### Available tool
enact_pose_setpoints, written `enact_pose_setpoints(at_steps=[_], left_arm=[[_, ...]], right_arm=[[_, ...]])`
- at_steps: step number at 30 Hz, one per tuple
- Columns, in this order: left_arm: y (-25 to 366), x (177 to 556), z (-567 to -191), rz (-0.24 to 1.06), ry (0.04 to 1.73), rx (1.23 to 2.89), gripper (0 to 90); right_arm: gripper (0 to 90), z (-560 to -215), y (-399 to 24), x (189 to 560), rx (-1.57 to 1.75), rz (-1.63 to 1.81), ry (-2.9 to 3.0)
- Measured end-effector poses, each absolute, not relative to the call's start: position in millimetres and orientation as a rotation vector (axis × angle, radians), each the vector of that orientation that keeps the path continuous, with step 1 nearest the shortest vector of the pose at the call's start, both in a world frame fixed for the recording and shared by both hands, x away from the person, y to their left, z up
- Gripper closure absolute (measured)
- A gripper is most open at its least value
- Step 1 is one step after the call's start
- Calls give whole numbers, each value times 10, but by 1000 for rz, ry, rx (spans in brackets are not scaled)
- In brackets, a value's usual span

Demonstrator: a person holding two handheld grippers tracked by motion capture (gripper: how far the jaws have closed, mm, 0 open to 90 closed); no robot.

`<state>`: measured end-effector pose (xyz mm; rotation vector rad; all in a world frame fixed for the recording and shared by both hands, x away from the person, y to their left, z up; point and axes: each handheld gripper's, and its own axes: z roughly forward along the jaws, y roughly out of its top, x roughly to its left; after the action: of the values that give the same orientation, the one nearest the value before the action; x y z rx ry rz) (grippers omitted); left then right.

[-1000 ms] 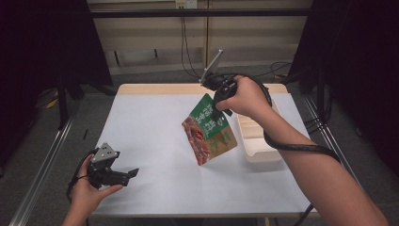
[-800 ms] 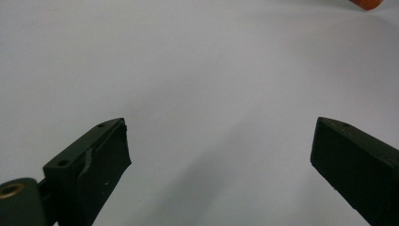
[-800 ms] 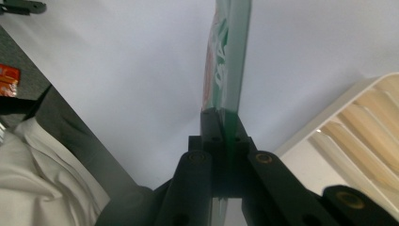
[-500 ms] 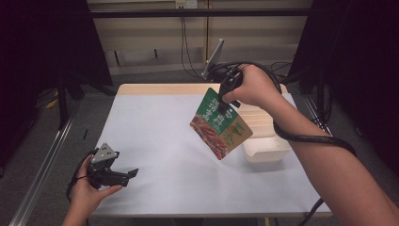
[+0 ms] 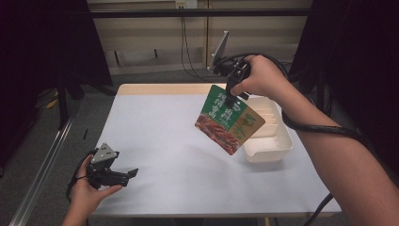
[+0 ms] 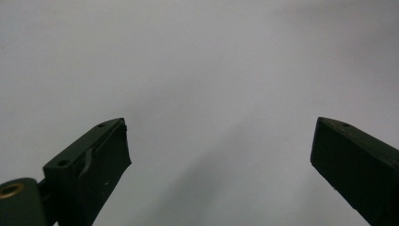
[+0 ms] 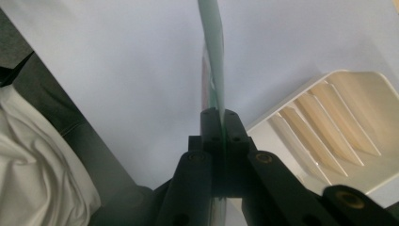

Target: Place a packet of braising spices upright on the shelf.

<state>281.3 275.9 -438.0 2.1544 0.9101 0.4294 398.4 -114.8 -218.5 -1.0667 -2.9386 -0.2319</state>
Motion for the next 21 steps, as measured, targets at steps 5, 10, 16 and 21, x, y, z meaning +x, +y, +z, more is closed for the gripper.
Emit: enact_pose_setpoints(at_steps=[5, 10, 16, 21], left_arm=[[2765, 2811, -4383, 425, 916, 2145, 49], [2779, 2811, -4382, 428, 915, 2154, 49], [2782, 2804, -4380, 430, 922, 2139, 48], [2785, 2806, -4385, 428, 918, 2151, 49]], right_arm=[[900, -2142, -1147, 4019, -1060, -224, -2947], [900, -2109, -1153, 4050, -1059, -224, -2936], [900, -2046, -1168, 4080, -1057, -224, -2930], [900, -1998, -1225, 4103, -1057, -236, -2935]])
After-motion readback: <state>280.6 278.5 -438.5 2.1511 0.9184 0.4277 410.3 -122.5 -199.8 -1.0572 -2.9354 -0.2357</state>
